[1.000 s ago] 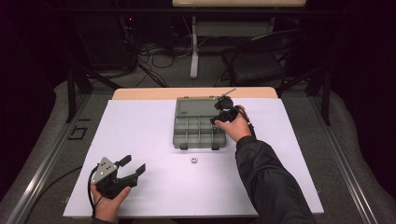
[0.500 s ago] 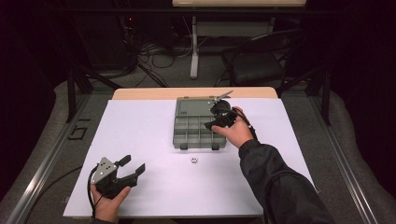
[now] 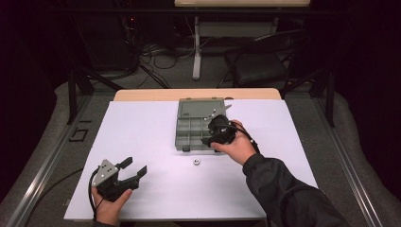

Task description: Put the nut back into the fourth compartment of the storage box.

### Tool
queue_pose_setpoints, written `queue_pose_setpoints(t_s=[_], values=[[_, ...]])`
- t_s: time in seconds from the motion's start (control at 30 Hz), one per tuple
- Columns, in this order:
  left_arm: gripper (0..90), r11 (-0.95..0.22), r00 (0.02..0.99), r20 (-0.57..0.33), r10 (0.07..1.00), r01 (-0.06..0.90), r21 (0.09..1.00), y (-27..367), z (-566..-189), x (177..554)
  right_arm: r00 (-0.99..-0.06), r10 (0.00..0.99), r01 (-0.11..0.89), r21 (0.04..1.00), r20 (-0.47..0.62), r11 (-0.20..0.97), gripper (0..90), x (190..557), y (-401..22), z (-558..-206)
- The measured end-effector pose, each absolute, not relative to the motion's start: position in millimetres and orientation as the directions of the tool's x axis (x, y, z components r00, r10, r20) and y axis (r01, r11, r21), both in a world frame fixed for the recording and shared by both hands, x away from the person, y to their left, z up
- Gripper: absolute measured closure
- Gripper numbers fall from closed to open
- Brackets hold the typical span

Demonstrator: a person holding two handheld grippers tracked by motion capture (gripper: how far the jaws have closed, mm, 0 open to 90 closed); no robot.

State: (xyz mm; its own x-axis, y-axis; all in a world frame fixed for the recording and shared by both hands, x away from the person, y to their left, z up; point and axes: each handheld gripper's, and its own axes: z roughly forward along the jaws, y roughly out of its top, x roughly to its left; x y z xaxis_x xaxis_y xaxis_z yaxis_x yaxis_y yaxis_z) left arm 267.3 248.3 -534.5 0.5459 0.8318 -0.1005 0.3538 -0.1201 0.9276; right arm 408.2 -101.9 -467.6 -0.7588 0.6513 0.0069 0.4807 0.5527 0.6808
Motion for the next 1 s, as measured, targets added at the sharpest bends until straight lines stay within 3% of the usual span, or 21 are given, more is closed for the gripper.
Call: queue_pose_setpoints(t_s=[0.57,1.0], values=[[31.3,-0.122,0.547,-0.1,0.831,0.354,0.927,248.3,-534.6,267.4,-0.813,0.581,0.476,0.621,0.042,0.623,53.6,381.6,-82.4,-507.7],[31.3,-0.122,0.546,-0.099,0.832,0.354,0.927,248.6,-534.6,267.3,-0.827,0.561,0.475,0.578,0.036,0.664,58.9,381.4,-64.5,-531.8]])
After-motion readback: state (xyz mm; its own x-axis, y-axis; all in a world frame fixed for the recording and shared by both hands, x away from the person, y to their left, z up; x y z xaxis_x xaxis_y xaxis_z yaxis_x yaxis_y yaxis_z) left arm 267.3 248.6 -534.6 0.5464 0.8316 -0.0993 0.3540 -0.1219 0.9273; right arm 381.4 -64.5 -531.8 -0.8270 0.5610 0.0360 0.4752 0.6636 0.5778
